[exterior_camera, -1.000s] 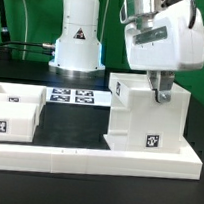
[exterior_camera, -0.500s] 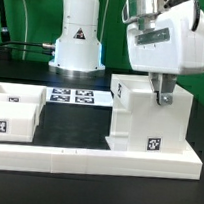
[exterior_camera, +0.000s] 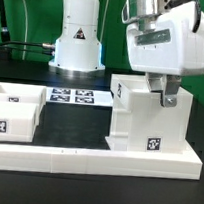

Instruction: Assemble drawer

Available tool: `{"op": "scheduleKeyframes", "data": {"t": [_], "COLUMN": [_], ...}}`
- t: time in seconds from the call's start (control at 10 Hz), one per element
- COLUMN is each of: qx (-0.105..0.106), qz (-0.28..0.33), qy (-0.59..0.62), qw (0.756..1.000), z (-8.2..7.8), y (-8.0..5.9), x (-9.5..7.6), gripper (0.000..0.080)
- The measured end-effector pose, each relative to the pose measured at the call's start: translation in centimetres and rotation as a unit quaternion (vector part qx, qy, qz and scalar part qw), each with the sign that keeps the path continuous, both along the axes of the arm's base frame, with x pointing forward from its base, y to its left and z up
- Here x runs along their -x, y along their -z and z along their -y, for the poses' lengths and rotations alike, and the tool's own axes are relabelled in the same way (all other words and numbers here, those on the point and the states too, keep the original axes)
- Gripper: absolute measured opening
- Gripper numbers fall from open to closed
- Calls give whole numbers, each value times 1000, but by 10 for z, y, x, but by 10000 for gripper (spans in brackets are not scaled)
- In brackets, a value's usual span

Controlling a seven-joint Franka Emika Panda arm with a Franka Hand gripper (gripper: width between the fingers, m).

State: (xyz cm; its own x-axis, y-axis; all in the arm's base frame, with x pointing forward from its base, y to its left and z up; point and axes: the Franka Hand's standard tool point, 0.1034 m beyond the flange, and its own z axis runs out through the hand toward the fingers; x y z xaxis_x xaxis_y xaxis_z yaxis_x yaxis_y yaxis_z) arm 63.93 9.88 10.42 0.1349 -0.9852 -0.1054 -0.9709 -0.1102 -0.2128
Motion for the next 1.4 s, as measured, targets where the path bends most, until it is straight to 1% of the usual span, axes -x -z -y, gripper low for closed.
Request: {"op": "scheduleKeyframes", "data": {"t": [0.1, 0.2, 0.3, 0.4, 0.5, 0.7, 0.8, 0.9, 1.1, 1.2, 1.3, 1.4], "qx": [0, 1, 1, 2, 7, 14, 18, 17, 29, 47, 65, 71], "qz": [0, 2, 3, 3, 7, 25, 27, 22, 29, 37, 43, 46], "qy": [-2, -4, -6, -9, -44, -106, -125, -120, -176, -254, -349, -405], "qw": [1000, 1000, 1000, 1000, 999, 994, 992, 992, 984, 965, 934, 910], "z": [0, -1, -1, -2, -1, 8, 14, 11, 11, 15, 28, 39], "y": [0, -1, -1, -1, -6, -34, -41, -34, -32, -31, -32, -37], "x": [0, -1, -1, -1, 6, 23, 31, 31, 30, 32, 34, 36], "gripper": [506, 603, 603, 641, 647, 649, 649, 649, 649, 649, 649, 649]}}
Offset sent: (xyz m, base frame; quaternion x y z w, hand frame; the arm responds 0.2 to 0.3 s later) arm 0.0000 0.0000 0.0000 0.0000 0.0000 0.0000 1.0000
